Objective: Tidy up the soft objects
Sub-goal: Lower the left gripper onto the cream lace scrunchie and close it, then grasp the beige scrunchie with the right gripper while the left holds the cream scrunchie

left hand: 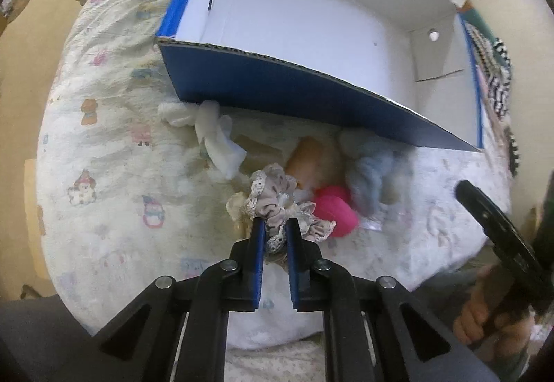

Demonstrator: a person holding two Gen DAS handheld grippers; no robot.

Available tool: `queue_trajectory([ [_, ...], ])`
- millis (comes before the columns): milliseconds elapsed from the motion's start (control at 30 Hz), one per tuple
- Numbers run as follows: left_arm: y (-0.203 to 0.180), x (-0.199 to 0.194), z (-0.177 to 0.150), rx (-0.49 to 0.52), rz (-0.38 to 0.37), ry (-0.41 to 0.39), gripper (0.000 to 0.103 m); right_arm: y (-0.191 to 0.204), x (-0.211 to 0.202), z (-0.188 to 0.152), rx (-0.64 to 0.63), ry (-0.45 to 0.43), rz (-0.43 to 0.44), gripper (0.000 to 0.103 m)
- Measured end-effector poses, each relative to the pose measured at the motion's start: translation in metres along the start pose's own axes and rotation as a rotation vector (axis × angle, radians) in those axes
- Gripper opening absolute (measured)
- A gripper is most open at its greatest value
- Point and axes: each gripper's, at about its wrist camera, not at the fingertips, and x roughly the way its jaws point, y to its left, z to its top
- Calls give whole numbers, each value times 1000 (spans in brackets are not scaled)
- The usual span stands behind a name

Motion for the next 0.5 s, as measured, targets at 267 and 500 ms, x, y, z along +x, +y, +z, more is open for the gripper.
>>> queue_trajectory([
  [267, 24, -13, -7, -23, -80, 9, 10, 33, 15, -9, -26, 154, 389, 74],
  [500, 14, -29, -7, 29, -203, -28, 10, 32, 53, -15, 151, 313, 550, 74],
])
